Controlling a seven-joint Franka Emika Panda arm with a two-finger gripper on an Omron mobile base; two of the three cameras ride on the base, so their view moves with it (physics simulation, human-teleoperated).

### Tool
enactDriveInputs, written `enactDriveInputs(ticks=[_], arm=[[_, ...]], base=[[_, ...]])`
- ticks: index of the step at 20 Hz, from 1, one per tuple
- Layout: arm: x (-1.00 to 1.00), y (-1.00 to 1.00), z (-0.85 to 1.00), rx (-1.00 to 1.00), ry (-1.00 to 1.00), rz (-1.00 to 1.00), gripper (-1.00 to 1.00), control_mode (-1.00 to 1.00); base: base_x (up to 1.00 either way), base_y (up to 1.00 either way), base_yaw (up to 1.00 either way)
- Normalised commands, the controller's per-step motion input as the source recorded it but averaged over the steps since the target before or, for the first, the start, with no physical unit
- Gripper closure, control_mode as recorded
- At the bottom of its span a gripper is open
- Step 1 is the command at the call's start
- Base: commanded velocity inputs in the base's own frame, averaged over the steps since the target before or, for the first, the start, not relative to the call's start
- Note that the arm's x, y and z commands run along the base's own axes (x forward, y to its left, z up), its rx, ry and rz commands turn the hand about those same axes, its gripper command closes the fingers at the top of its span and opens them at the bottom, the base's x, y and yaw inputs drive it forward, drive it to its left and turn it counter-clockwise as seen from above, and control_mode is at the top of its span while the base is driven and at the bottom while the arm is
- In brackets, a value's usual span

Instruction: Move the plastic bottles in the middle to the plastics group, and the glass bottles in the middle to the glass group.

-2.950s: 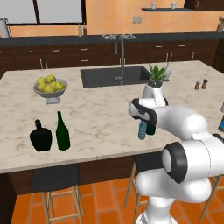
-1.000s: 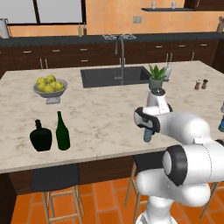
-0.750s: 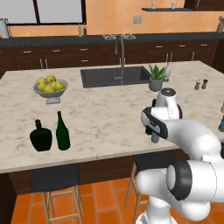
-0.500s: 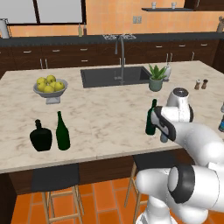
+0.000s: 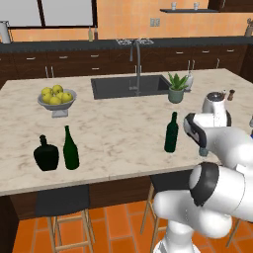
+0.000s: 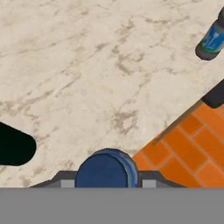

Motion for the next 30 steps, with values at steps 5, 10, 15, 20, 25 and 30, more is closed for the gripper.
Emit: enactDriveInputs(ticks=[5, 10, 15, 20, 25, 30], arm=[[0.12, -0.81, 0.25, 0.00, 0.03, -0.09, 1.00, -1.00], [0.06, -0.85, 0.13, 0.00, 0.02, -0.12, 1.00, -1.00], [0.09, -0.80, 0.12, 0.00, 0.00, -0.10, 1.00, -1.00], [0.26, -0.50, 0.00, 0.00, -0.01, -0.08, 1.00, -1.00], [0.38, -0.40, -0.14, -0.02, -0.07, -0.08, 1.00, -1.00], [0.27, -0.29, -0.24, -0.02, -0.06, -0.07, 1.00, -1.00]], base=[[0.00, 0.00, 0.00], [0.00, 0.00, 0.00], [0.00, 0.00, 0.00], [0.00, 0.00, 0.00], [0.00, 0.00, 0.00], [0.00, 0.00, 0.00]])
